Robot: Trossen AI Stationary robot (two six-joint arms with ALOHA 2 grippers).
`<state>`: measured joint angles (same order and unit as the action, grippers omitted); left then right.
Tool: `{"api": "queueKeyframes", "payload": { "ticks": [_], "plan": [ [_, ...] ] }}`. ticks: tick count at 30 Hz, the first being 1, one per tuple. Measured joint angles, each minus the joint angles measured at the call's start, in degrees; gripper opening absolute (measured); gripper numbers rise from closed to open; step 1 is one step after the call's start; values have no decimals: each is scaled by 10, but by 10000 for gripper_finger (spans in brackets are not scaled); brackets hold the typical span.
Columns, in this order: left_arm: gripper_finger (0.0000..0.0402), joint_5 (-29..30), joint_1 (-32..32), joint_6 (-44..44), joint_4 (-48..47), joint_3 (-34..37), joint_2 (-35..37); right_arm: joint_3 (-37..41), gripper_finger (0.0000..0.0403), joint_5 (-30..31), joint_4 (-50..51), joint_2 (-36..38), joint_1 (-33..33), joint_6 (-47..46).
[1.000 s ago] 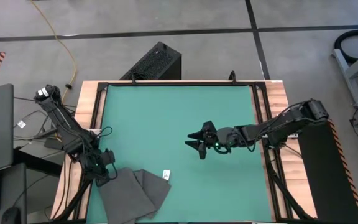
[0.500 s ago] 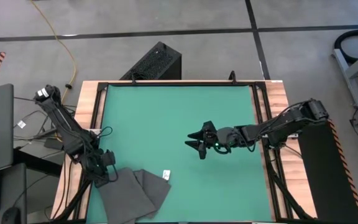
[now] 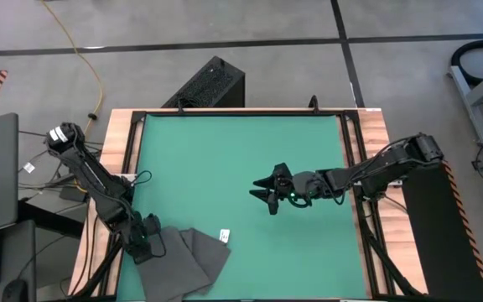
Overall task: Roll towel
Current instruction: Fold the microfiber towel
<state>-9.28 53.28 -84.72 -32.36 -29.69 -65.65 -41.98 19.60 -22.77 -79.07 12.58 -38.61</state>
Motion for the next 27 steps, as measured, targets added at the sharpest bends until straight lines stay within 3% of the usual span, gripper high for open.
{"api": "queueKeyframes", "payload": {
  "ticks": [5,11,18,22,27],
  "plan": [
    [164,-8,0,20,4,0,-4,0,234,1,0,0,-3,-8],
    [19,15,-14,47,0,-16,5,0,234,1,-5,0,-7,-49],
    [2,63,-94,171,-117,-84,63,0,234,-6,-8,0,-2,-50],
    [1,137,-158,236,-180,-143,104,0,234,-37,-43,0,-2,-49],
    [1,206,-252,357,-188,-220,139,0,234,-63,-94,0,-2,-36]
  ]
}}
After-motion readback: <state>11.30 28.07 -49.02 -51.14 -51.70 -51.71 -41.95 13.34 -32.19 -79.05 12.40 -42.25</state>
